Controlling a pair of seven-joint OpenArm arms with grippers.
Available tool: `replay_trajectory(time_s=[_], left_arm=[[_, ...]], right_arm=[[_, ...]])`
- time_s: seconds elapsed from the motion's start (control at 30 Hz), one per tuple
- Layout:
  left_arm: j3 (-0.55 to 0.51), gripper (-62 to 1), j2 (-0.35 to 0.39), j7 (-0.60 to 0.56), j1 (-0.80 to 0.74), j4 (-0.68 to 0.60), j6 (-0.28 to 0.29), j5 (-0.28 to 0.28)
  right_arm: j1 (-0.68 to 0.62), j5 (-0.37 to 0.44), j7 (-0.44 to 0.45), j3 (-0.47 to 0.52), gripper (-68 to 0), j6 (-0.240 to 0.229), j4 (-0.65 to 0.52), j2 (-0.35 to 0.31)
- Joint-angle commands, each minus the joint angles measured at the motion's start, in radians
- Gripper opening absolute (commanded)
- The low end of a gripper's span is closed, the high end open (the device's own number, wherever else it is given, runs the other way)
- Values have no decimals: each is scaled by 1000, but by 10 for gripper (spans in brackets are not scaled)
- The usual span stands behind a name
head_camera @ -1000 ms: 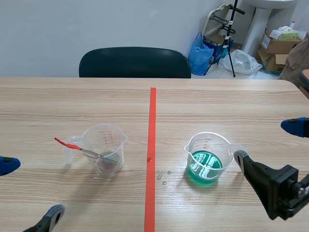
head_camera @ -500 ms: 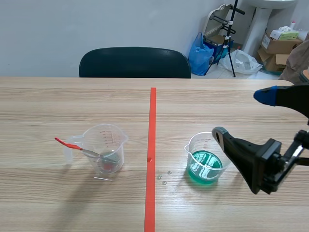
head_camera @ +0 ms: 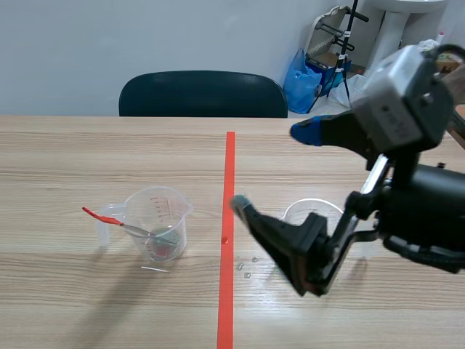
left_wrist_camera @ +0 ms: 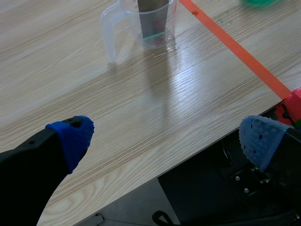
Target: Do the redox reaction experiment
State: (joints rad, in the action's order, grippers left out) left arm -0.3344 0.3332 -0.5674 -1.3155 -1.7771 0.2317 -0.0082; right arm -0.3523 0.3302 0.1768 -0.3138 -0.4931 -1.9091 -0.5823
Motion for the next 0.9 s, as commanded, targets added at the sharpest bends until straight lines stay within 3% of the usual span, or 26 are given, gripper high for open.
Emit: replay_trajectory(time_s=[0.0,0.37,0.7,0.87], left_arm=[[1,14,-3,-24,-1,-14,-2,-9],[1,14,-3,-27,-1,-14,-2,-9],[1,14,-3,-27,-1,-14,-2,-9],[1,14,-3,-26,-1,-14,-2,-9]], right_arm=[[25,-13,37,-30,4,14,-3,-2],[172,-220,222,-283,4,132,193,124],[306,-293,368,-413,4,170,435,242],[355,-319,412,-469,4,210,536,298]])
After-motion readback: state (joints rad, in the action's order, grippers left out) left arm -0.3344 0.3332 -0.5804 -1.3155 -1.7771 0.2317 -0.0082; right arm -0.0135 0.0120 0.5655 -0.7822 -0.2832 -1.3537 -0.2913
